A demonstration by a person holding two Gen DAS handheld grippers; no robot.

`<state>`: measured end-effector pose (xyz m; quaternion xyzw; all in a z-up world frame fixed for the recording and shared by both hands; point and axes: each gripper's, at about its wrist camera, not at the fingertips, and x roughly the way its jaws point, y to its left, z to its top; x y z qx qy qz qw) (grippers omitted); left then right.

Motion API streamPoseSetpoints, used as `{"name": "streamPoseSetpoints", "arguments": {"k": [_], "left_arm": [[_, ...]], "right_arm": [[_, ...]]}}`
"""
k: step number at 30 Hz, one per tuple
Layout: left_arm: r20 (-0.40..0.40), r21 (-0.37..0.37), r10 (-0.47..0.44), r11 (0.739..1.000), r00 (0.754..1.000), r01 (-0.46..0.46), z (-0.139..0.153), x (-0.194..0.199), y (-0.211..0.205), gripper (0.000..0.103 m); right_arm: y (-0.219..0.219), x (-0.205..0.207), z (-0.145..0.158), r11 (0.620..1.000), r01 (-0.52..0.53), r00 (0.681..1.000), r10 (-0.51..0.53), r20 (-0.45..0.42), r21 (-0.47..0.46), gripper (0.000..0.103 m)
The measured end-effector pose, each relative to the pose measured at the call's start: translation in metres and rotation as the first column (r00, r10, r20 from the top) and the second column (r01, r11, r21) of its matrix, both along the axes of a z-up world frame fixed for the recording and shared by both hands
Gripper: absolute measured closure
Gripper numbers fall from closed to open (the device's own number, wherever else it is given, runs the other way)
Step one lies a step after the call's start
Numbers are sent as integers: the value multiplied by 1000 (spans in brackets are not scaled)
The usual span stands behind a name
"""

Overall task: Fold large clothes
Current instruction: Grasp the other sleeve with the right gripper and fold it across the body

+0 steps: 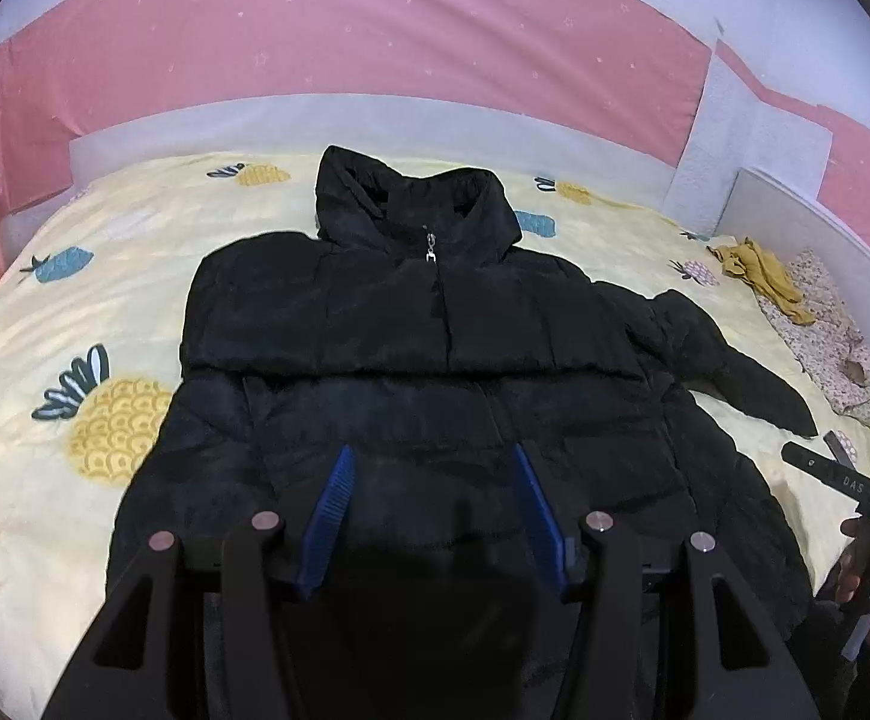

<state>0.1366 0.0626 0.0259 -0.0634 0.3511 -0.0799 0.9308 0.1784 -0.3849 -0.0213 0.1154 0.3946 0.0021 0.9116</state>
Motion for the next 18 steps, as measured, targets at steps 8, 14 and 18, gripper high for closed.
{"name": "streamPoseSetpoints", "arguments": {"k": [8,14,18], "left_arm": [[24,36,26,999,999,-27,2,27,6,46],[24,53,46,997,999,-47,-4,52,15,46],[6,56,64,996,998,-64,-9,71,22,46]], "right_arm": [[-52,33,-20,988,150,989,-149,-23,44,57],[-111,57,-47,947,300,953,-290,-91,120,57],[-152,67,-66,888,382,924,-357,-136,258,57]]}}
